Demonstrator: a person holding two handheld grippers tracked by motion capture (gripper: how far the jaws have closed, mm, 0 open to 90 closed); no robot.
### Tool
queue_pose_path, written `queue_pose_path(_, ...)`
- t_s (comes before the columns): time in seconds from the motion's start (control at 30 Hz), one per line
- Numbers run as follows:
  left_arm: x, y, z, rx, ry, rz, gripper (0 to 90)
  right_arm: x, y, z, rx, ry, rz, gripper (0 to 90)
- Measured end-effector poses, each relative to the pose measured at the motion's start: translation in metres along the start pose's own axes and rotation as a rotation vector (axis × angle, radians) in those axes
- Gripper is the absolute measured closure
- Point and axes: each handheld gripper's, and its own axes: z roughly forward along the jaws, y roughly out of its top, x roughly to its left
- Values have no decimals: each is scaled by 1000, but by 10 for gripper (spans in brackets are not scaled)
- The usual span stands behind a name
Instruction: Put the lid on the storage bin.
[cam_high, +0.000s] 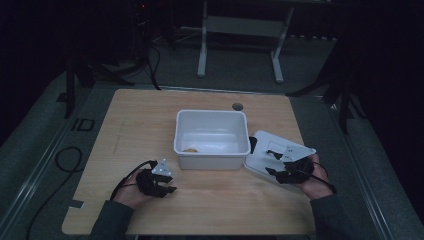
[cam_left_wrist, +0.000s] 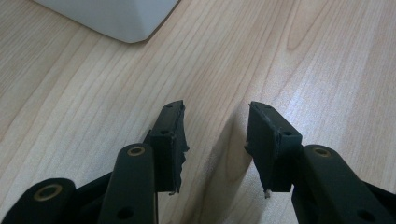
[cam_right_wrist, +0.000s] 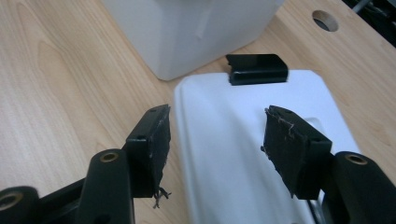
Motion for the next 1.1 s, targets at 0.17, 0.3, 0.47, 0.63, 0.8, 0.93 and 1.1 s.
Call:
queue_pose_path(0.17,-1,0,0,0,13,6,569,-8,3,-4,17,-20,-7,405)
queue_pose_path(0.3,-2,0,1,0,15,10,565,-14,4,-6,36,-37,-13,404)
queue_pose_path(0.47,-3,1,1,0,18,8,555,-22,6,-7,73,-53,-29,412)
queue_pose_path(0.63,-3,0,1,-1,19,9,555,-29,8,-5,108,-54,-44,435)
queue_pose_path(0.8,-3,0,1,0,19,11,552,-35,10,-2,141,-45,-51,482)
queue_pose_path(0.93,-3,0,1,-1,19,13,549,-39,10,2,173,-34,-62,509)
queue_pose_path(1.1,-3,0,1,-5,19,9,546,-44,10,6,213,-26,-75,550)
